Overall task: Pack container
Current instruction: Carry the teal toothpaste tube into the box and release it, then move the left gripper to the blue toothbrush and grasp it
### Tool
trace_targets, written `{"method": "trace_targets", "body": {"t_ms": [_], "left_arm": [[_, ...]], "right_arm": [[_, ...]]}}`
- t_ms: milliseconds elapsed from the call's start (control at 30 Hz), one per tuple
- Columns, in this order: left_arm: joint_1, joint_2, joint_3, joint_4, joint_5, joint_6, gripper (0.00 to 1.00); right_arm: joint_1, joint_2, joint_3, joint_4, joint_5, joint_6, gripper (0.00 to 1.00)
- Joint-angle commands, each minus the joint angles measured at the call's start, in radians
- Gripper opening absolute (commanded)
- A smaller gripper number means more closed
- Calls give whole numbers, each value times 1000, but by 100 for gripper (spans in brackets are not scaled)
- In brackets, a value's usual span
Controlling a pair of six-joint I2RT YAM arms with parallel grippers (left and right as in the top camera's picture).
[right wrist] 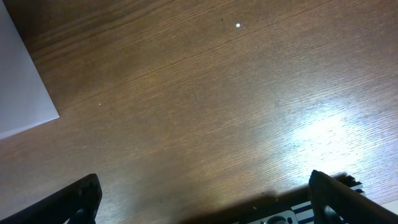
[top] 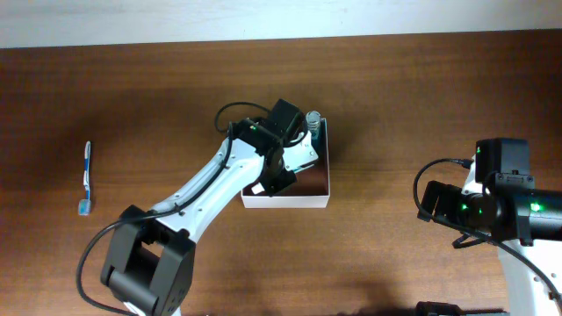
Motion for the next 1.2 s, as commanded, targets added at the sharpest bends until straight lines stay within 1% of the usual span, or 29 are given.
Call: {"method": "trace_targets", "body": {"t_ms": [0,33,167,267,300,333,367,433,500,600,667,767,867,1033,1167], "left_arm": [[-4,-2,-1,-9,-6,18,36],[-4,-8,0,-15,-7,18,41],[-4,-65,25,-56,-19,6,53],[-1,-163,68,-89,-121,-40,55],[4,-200,76,-92,-161,-46,57],[27,-283,80,-89,-228,-46,67],[48,-321,80,-88,-252,-47,74],[120,-395,80,-88,-268,-56,78],[235,-449,80,-87,-266,-97,83],[444,-483,79,-72,-230,-158,84],[587,-480,78,-51,-182,-200,84],[789,-436,62,-5,-74,-227,86],[902,-357,58,13,-26,-227,86],[1002,-185,58,31,-8,-249,87],[1062,-34,58,49,64,-249,87]], "right_arm": [[6,1,-3,0,16,2,99],[6,1,-3,0,16,2,99],[6,1,-3,0,16,2,99],[6,1,-3,-1,16,2,99],[6,1,-3,-1,16,2,99],[6,1,-3,0,16,2,99],[6,1,-3,0,16,2,99],[6,1,-3,0,16,2,99],[6,1,-3,0,16,2,99],[6,1,-3,0,16,2,99],[6,1,-3,0,16,2,99],[6,1,-3,0,16,2,99],[6,1,-3,0,16,2,99],[6,1,-3,0,16,2,99],[6,1,-3,0,16,2,99]]}}
